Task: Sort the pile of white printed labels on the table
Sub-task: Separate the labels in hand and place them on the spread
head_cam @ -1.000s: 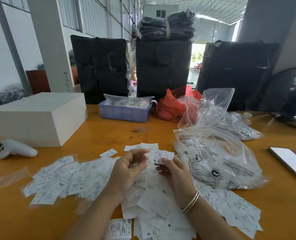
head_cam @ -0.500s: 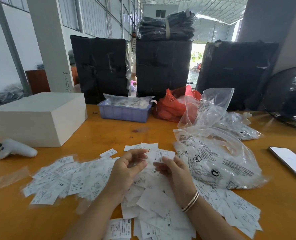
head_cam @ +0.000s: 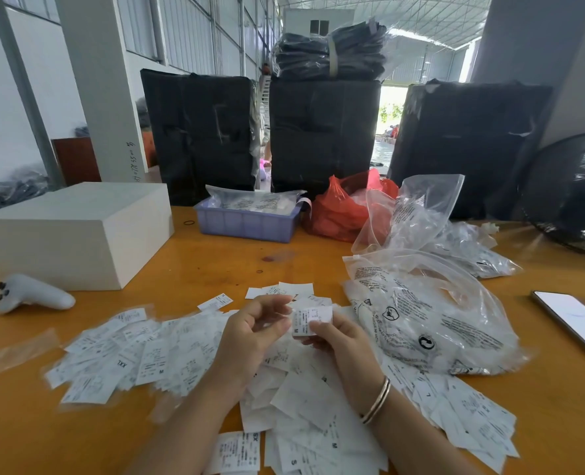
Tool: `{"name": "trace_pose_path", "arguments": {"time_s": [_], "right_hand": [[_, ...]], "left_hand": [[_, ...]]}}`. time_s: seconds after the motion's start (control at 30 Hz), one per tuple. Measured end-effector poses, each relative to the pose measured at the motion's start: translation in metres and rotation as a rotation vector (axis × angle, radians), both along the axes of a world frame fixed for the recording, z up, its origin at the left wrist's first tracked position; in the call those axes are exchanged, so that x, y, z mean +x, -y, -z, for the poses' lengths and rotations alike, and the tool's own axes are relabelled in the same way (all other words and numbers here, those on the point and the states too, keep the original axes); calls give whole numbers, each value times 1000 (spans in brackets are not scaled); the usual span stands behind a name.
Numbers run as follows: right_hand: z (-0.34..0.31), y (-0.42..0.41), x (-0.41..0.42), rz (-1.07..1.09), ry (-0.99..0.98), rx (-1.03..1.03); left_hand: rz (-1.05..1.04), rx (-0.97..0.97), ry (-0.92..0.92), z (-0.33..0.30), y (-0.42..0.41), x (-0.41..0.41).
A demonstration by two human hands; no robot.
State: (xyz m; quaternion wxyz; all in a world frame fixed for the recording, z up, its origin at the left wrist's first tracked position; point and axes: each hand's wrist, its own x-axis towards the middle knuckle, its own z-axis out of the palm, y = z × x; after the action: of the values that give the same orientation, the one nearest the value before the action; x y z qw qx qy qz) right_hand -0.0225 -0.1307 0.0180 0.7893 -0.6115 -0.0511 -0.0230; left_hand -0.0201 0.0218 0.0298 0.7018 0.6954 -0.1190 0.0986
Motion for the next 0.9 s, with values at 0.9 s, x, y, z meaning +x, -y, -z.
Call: {"name": "trace_pose_path", "arguments": {"time_s": [0.9], "right_hand": [[-2, 0, -2, 168, 81, 35]], "left_hand": [[9, -71, -19, 2, 2, 4]]}}
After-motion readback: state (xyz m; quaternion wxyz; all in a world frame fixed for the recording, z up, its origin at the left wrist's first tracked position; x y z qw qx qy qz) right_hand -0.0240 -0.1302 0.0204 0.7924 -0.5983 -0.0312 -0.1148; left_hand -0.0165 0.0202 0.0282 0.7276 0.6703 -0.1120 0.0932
